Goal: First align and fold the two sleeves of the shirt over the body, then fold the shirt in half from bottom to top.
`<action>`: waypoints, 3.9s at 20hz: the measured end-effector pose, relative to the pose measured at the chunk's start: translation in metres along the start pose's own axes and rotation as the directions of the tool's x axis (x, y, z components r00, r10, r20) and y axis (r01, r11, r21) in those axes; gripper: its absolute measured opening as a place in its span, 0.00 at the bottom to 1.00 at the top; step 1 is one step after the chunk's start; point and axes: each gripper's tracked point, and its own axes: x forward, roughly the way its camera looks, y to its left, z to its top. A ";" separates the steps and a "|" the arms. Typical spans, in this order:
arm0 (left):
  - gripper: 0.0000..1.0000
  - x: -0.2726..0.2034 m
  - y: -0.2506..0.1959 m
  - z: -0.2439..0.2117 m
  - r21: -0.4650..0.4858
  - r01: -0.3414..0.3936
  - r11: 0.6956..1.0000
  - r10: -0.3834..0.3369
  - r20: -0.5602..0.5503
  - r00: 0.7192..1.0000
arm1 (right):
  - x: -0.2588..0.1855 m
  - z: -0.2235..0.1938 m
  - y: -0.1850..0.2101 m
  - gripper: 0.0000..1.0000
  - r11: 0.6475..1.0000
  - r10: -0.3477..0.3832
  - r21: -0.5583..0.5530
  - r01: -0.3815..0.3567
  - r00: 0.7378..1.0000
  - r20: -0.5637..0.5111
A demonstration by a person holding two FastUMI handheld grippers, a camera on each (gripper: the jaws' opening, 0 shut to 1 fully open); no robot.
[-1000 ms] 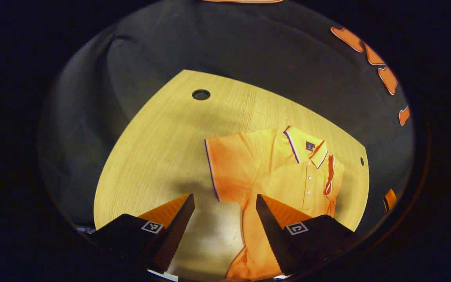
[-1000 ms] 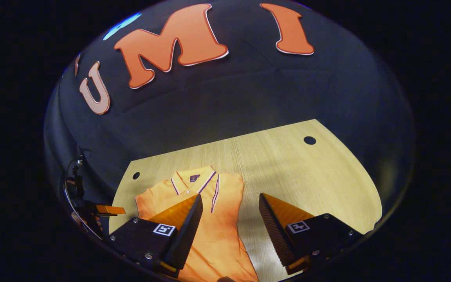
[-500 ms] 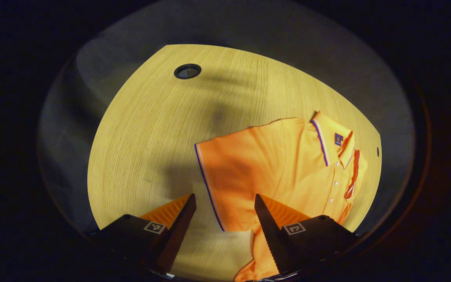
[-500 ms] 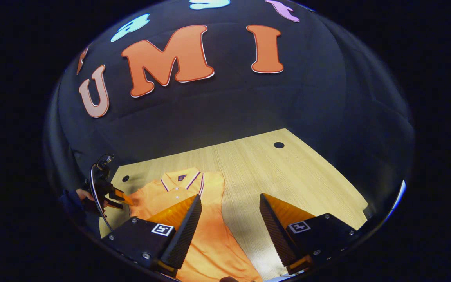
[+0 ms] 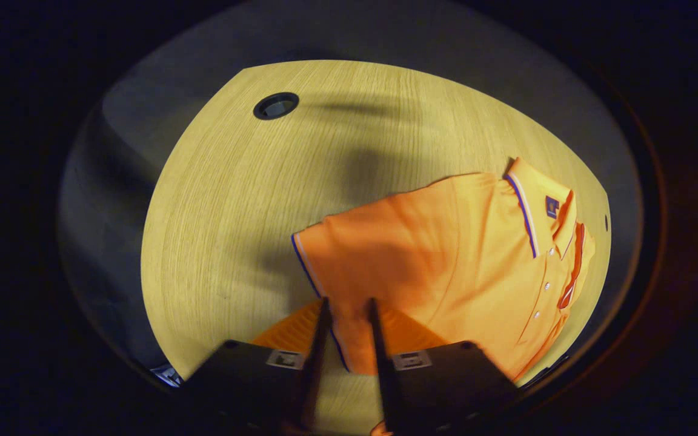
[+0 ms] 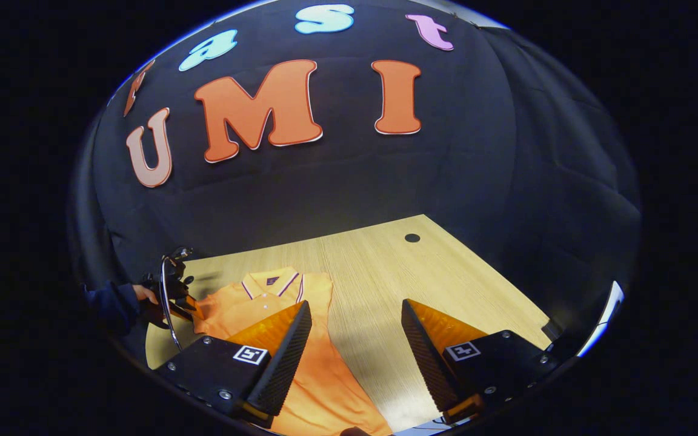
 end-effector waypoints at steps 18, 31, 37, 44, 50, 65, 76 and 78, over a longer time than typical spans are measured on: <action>0.12 -0.075 -0.144 0.034 0.419 0.156 0.894 -0.248 0.175 0.953 | -0.019 -0.008 -0.021 0.91 0.997 -0.062 0.039 0.062 0.998 -0.023; 0.96 -0.151 -0.152 -0.005 0.393 0.215 0.894 -0.361 0.349 0.865 | -0.019 0.001 -0.015 0.91 0.997 -0.032 -0.072 0.035 0.998 0.048; 0.96 -0.222 -0.132 -0.046 0.331 0.195 0.923 -0.350 0.514 0.783 | -0.016 0.022 0.003 0.92 0.984 0.099 -0.160 -0.080 0.988 0.116; 0.95 -0.315 -0.094 -0.102 0.235 0.146 0.961 -0.276 0.777 0.566 | -0.033 0.035 0.029 0.92 0.943 0.245 -0.282 -0.179 0.944 0.220; 0.95 -0.348 -0.075 -0.146 0.173 0.100 0.980 -0.198 0.917 0.346 | -0.052 0.032 0.034 0.92 0.914 0.341 -0.316 -0.257 0.906 0.252; 0.98 -0.285 -0.076 -0.272 0.155 0.013 0.988 -0.145 0.891 0.430 | -0.067 -0.054 -0.011 0.92 0.890 0.388 -0.317 -0.327 0.909 0.151; 0.99 -0.196 -0.073 -0.314 0.177 0.037 0.984 -0.157 0.735 0.660 | -0.059 -0.139 -0.025 0.93 0.887 0.365 -0.280 -0.368 0.929 -0.065; 0.99 -0.170 -0.071 -0.326 0.176 0.035 0.984 -0.146 0.671 0.727 | -0.056 -0.166 -0.026 0.93 0.882 0.355 -0.275 -0.384 0.923 -0.152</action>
